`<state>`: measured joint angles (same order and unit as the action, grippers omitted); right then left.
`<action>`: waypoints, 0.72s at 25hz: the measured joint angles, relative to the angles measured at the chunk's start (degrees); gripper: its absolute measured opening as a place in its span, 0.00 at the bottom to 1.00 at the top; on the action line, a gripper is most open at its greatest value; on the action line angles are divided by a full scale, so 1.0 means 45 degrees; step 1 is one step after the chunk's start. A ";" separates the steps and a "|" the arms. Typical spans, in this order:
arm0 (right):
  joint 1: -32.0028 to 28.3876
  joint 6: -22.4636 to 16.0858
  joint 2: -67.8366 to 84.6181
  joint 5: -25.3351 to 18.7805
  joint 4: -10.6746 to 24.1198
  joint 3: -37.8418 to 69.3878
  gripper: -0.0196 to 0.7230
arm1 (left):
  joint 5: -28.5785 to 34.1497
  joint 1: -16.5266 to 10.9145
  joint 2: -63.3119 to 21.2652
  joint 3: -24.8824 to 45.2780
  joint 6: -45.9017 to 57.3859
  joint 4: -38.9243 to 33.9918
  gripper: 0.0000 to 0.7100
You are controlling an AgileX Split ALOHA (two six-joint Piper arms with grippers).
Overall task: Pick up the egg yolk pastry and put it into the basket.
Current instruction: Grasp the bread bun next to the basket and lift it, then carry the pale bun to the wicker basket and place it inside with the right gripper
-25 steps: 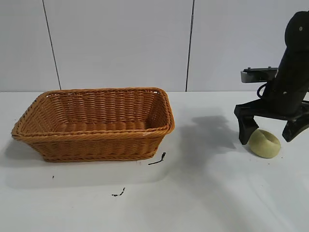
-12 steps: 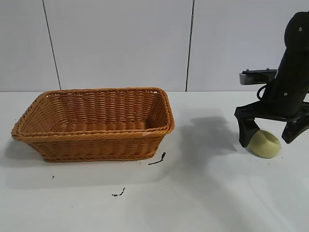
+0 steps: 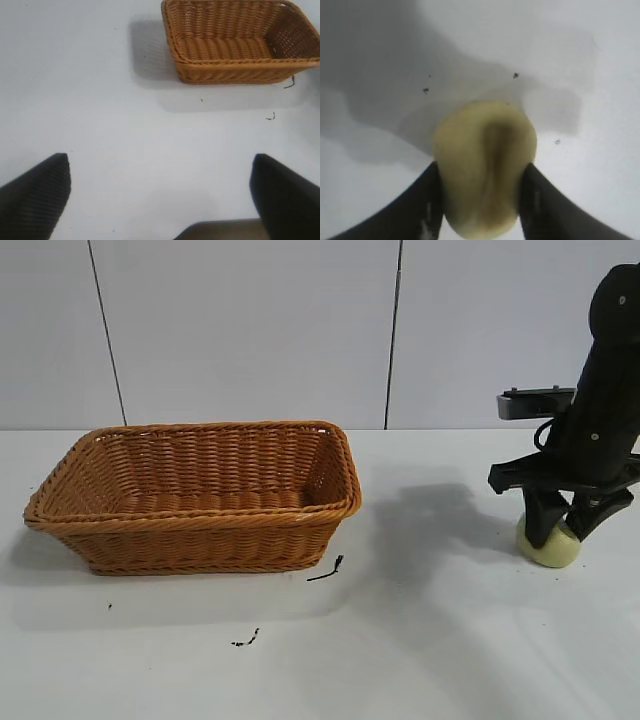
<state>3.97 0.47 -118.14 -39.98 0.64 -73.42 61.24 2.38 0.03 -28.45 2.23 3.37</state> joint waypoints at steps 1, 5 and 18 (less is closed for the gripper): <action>0.0000 0.0000 0.0000 0.0000 0.0000 0.0000 0.24 | 0.0000 0.0000 0.0000 0.0000 0.0000 0.0000 0.98; 0.0000 0.0000 0.0000 0.0006 0.0000 0.0000 0.23 | 0.0000 0.0000 0.0000 0.0000 0.0000 0.0000 0.98; 0.0000 0.0000 0.0000 -0.0606 0.0000 -0.0412 0.03 | 0.0000 0.0000 0.0000 0.0000 0.0000 0.0000 0.98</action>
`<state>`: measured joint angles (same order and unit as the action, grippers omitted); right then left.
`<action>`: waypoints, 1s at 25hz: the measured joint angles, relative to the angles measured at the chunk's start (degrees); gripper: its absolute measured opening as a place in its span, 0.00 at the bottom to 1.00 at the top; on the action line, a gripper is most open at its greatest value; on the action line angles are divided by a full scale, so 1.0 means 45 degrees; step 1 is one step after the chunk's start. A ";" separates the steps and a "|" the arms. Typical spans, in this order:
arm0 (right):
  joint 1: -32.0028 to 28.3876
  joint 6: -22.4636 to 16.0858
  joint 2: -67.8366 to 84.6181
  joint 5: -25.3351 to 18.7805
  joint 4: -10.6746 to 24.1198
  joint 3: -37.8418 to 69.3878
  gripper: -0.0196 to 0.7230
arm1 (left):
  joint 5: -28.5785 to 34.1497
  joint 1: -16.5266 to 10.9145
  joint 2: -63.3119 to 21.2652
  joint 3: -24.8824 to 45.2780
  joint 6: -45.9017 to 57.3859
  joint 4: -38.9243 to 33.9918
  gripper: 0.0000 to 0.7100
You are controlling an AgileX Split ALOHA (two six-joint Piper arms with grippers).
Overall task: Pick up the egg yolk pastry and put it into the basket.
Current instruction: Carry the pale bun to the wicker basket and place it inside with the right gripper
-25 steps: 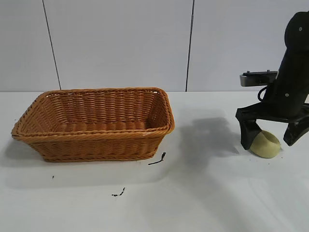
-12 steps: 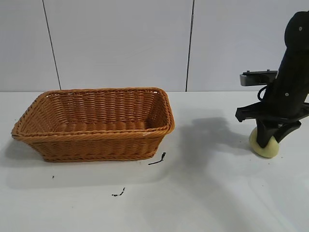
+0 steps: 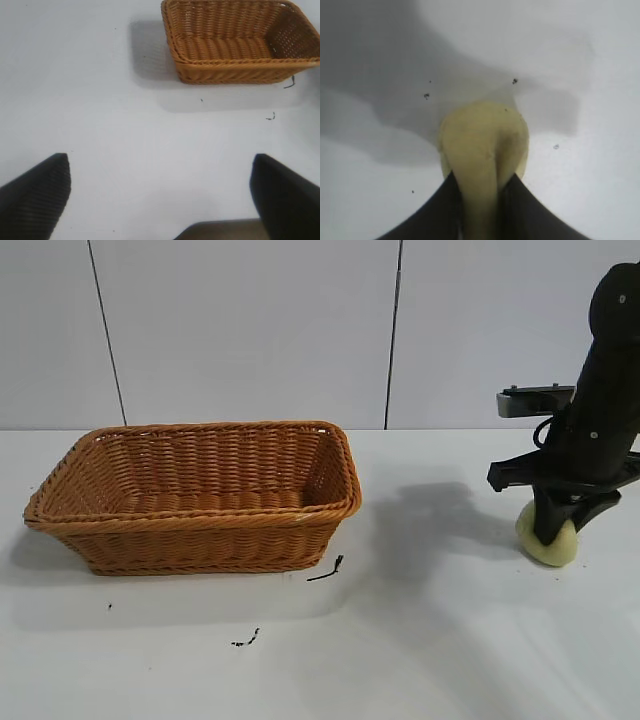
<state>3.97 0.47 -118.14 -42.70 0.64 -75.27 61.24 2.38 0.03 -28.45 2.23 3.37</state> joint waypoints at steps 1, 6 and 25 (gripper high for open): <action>0.0000 0.0000 0.0000 -0.0445 0.0000 -0.0309 0.03 | 0.0000 0.0000 0.0000 0.0000 0.0000 0.0000 0.98; 0.0000 0.0000 -0.0005 -0.3343 0.0000 -0.2914 0.03 | 0.0000 0.0000 0.0000 0.0000 0.0000 0.0000 0.98; 0.0505 0.0038 0.0390 -0.5942 -0.0050 -0.7298 0.03 | 0.0000 0.0000 0.0000 0.0000 0.0000 0.0000 0.98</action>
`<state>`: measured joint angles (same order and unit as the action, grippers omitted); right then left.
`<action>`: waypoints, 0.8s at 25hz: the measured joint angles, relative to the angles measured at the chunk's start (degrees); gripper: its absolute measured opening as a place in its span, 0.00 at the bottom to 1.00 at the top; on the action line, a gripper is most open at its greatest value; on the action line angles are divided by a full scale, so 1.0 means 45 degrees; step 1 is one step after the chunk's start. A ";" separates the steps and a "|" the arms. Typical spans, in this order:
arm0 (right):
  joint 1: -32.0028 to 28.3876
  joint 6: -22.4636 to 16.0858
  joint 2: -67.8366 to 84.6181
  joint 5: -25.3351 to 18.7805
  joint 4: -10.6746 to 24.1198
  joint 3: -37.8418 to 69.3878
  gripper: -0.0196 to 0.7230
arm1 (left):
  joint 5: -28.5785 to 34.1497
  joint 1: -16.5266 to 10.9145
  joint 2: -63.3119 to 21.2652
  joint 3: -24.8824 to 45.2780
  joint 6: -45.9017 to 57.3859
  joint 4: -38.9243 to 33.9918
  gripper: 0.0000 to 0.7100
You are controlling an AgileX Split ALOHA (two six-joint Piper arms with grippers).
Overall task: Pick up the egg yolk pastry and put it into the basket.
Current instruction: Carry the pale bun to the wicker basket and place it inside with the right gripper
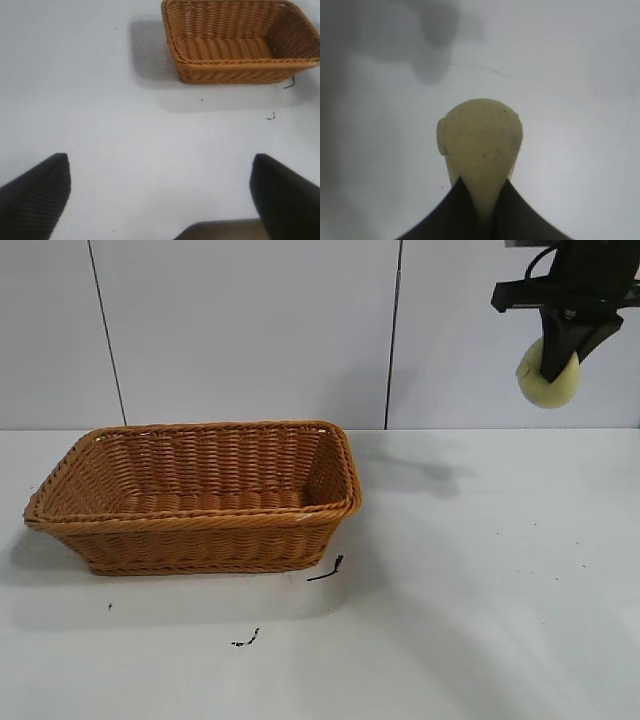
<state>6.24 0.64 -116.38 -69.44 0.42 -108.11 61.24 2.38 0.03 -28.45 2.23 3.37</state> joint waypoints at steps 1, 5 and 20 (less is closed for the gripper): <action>0.0305 0.0012 0.0000 0.0095 0.0000 0.0000 0.03 | 0.0000 0.0000 0.0000 0.0000 0.0000 0.0000 0.98; 0.1857 0.0050 0.0000 0.0714 -0.0093 0.0000 0.03 | 0.0000 0.0000 0.0000 0.0000 0.0000 0.0000 0.98; 0.6630 -0.0143 -0.1110 0.3714 0.0008 0.0000 0.02 | 0.0000 0.0000 0.0000 0.0000 0.0000 0.0000 0.98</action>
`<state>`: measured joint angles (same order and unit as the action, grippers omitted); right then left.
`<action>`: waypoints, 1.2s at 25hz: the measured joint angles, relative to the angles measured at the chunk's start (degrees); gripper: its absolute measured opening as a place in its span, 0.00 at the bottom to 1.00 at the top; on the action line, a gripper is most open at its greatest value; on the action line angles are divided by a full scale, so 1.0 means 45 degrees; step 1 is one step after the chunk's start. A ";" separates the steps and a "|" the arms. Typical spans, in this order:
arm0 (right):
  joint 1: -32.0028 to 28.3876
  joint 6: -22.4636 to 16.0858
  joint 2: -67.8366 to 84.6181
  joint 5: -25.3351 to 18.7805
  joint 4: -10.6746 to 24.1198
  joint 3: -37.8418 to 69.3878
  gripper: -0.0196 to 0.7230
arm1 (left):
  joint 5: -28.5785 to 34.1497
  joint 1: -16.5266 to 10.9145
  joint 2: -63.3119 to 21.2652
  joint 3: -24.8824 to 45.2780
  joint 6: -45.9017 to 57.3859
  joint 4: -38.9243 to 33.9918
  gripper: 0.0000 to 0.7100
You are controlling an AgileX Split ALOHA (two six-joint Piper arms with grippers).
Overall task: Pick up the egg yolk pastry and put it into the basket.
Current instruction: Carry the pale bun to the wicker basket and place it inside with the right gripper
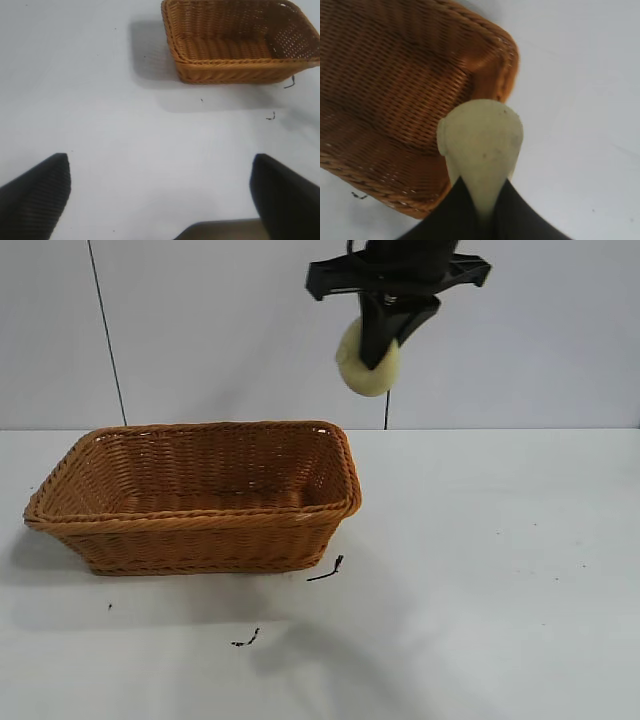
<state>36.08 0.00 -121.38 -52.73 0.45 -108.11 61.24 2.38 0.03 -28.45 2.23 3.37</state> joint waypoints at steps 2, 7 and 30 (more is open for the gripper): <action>0.0176 -0.0069 -0.0536 0.0633 0.0000 0.0000 0.02 | 0.0000 0.0000 0.0000 0.0000 0.0000 0.0000 0.98; 0.0196 -0.0518 -0.2069 0.2051 0.0085 -0.0006 0.02 | 0.0000 0.0000 0.0000 0.0000 0.0000 0.0000 0.98; -0.0096 -0.0513 -0.0619 0.2505 0.0342 -0.0006 0.91 | 0.0000 0.0000 0.0000 0.0000 0.0000 0.0000 0.98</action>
<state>35.65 -2.31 -124.16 -41.46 1.99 -108.14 61.24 2.38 0.03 -28.45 2.23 3.37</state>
